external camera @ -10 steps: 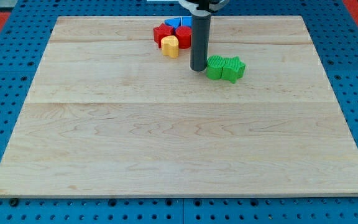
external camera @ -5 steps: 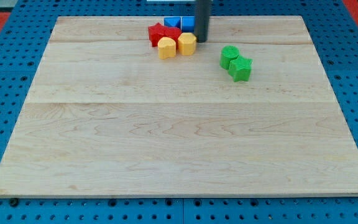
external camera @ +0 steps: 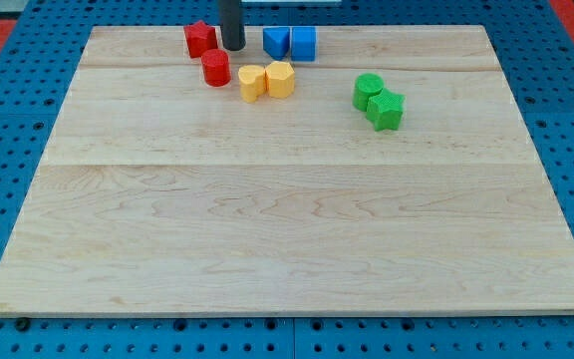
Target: Move the red star to the left of the red circle
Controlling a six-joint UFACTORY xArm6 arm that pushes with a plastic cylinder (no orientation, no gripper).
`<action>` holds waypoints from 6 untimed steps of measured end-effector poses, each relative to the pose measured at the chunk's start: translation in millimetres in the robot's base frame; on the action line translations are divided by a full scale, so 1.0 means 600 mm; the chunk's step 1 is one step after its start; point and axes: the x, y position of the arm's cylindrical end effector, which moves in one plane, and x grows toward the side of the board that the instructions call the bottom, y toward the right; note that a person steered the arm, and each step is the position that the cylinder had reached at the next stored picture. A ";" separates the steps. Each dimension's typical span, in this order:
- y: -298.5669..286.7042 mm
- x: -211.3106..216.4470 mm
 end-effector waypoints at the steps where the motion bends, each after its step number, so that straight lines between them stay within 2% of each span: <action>1: -0.038 -0.034; 3: -0.177 -0.043; 4: -0.216 -0.023; 5: -0.216 0.041; 6: -0.190 0.039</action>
